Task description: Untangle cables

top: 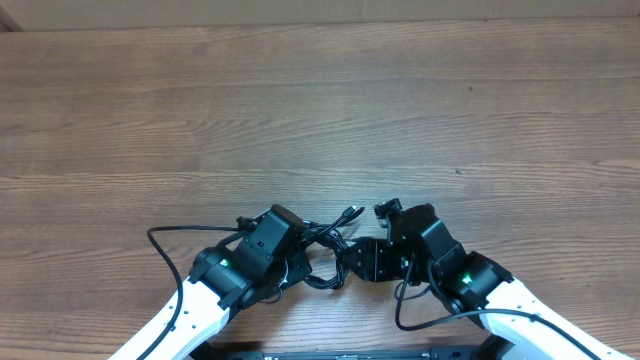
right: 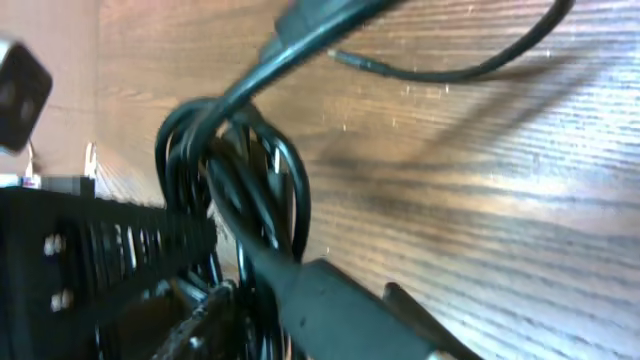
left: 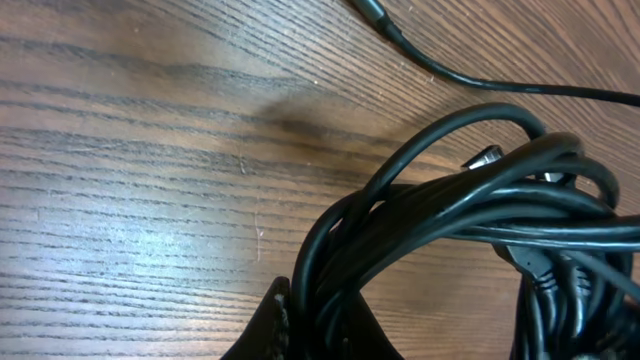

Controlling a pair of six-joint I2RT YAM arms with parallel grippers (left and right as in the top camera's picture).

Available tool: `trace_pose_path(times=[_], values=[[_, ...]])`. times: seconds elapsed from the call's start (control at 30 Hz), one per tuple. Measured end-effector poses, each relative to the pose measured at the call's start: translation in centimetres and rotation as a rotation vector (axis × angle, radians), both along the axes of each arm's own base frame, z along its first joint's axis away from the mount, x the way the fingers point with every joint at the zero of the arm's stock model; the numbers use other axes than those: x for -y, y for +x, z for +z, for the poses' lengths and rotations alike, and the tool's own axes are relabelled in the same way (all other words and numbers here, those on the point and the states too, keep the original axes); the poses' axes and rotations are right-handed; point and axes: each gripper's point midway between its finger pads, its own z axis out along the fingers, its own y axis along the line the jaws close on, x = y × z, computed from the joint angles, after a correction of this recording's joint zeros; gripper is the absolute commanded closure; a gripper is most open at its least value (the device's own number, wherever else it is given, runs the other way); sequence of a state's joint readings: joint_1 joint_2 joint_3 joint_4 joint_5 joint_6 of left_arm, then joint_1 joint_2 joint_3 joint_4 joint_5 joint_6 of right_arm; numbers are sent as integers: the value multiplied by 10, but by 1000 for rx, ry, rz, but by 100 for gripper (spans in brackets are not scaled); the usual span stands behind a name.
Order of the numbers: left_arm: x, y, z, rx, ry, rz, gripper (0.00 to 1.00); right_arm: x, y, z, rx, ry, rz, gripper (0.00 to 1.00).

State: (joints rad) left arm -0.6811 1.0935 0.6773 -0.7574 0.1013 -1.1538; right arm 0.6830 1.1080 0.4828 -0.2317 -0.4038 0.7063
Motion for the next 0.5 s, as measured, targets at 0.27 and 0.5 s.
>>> trace_pose_path(times=[0.27, 0.5], values=[[12, 6, 6, 31, -53, -33, 96, -13, 17, 16, 88, 68, -7, 94], [15, 10, 8, 68, -54, -80, 96, -15, 16, 19, 112, 81, 29, 96]])
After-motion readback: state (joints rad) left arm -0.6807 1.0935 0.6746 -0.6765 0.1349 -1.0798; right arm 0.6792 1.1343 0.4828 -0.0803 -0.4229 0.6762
